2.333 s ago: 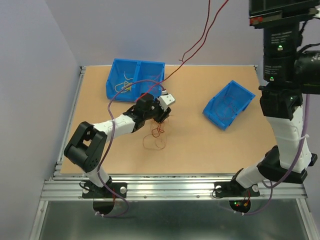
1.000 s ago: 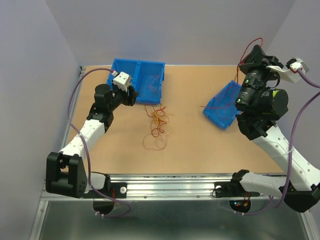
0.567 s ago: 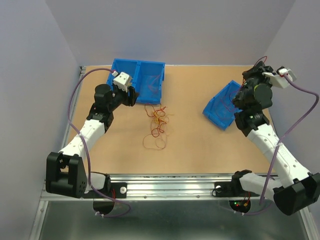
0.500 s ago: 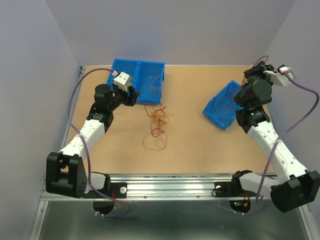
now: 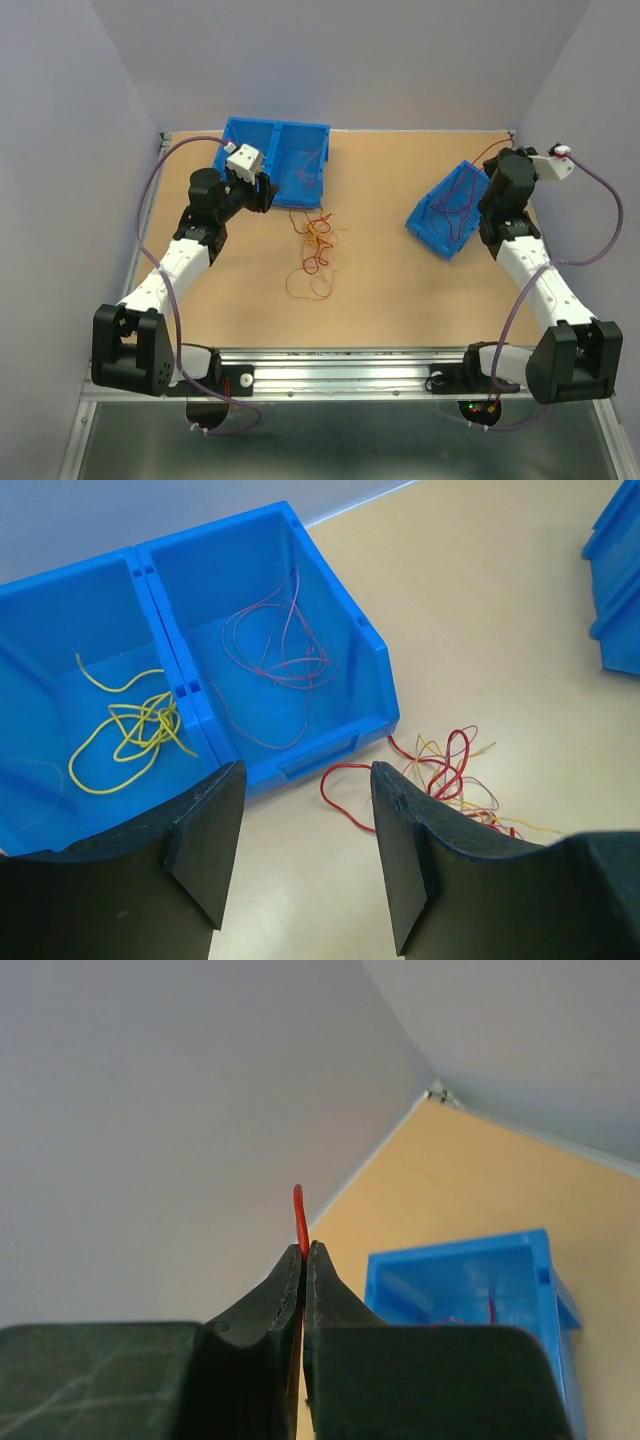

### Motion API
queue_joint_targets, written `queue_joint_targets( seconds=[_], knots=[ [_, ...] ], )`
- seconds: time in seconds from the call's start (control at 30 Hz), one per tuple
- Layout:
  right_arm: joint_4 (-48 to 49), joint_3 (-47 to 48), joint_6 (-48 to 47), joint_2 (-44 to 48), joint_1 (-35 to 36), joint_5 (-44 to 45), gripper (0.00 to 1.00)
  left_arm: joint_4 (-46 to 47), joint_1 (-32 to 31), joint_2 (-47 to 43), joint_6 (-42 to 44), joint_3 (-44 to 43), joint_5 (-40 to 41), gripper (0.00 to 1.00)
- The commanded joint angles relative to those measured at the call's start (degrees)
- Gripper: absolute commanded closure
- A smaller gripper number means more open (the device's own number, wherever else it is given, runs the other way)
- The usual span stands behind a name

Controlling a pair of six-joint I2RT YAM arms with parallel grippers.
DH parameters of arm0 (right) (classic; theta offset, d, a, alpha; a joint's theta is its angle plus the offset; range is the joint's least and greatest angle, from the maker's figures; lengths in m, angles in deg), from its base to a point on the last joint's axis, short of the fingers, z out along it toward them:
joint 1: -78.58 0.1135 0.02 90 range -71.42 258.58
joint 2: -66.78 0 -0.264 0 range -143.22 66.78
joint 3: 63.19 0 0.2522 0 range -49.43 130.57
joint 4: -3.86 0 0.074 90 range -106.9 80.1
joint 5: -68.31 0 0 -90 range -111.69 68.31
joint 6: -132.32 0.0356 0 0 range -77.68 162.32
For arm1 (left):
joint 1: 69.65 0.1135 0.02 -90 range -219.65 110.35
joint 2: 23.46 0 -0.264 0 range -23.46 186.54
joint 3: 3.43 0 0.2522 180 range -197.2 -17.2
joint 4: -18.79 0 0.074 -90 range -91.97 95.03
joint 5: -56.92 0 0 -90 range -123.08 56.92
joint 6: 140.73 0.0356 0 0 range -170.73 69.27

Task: Untangle the cables

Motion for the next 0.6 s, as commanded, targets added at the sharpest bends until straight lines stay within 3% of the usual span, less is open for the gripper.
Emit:
queue_joint_targets(
  seconds=[0.0,0.23,0.37,0.57],
  knots=[
    [-1.4,-7.4,5.0,0.9,0.0,-5.8,1.00,2.6,-0.1,-1.5,0.0,0.4,-1.3,0.36],
    [-6.2,-11.3,3.5,-4.7,0.0,-7.5,0.99,2.6,-0.1,-1.4,0.2,0.4,-1.5,0.36],
    [-14.9,-6.0,5.5,-11.3,0.1,-5.5,0.99,2.6,-0.1,-0.9,0.3,0.2,-1.6,0.36],
    [-20.1,-1.2,7.8,-20.8,0.1,-6.2,0.99,2.4,-0.1,-1.3,0.4,0.3,-1.5,0.37]
  ],
)
